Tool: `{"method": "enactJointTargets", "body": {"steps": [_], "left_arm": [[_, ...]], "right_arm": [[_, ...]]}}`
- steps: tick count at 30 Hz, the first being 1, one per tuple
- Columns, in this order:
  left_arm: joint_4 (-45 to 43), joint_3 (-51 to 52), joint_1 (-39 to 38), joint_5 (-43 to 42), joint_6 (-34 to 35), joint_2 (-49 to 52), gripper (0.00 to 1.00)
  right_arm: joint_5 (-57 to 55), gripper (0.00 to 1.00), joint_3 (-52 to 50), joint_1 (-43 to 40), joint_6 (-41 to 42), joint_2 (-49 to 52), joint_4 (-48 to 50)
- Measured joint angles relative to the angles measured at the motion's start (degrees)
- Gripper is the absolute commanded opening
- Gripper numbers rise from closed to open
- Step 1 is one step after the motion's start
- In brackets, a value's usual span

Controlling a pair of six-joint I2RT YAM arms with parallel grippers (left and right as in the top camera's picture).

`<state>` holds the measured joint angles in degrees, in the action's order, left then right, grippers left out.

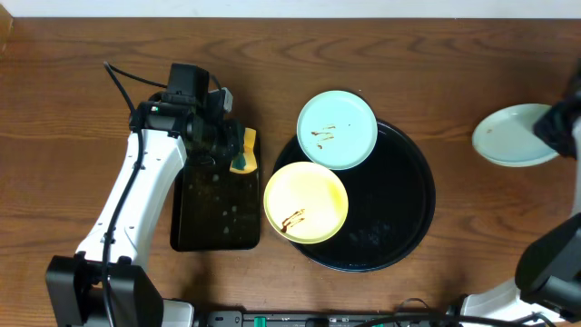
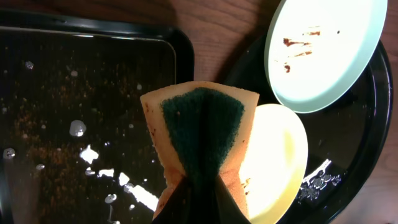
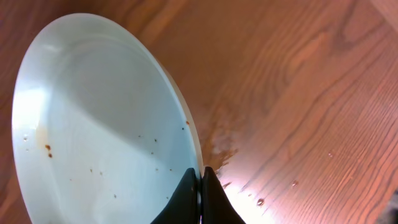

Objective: Clean dirty plates on tray and stack at the side
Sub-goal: 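Carry the blue plate right and lower it onto the table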

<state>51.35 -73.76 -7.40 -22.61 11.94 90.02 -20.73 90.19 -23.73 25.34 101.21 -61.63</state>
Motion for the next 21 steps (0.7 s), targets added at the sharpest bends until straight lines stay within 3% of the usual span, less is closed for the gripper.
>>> {"method": "enactJointTargets", "body": {"steps": [9,21], "left_arm": [[0.31,0.0,0.0,-0.02,0.0,0.0,0.07],[0.9,0.0,0.0,-0.02,0.0,0.0,0.07]], "right_arm": [[6.88,0.01,0.07,-10.8,-4.13,6.78,4.83],[11.93,0.04,0.07,-12.07,-8.26,18.27,11.45]]}}
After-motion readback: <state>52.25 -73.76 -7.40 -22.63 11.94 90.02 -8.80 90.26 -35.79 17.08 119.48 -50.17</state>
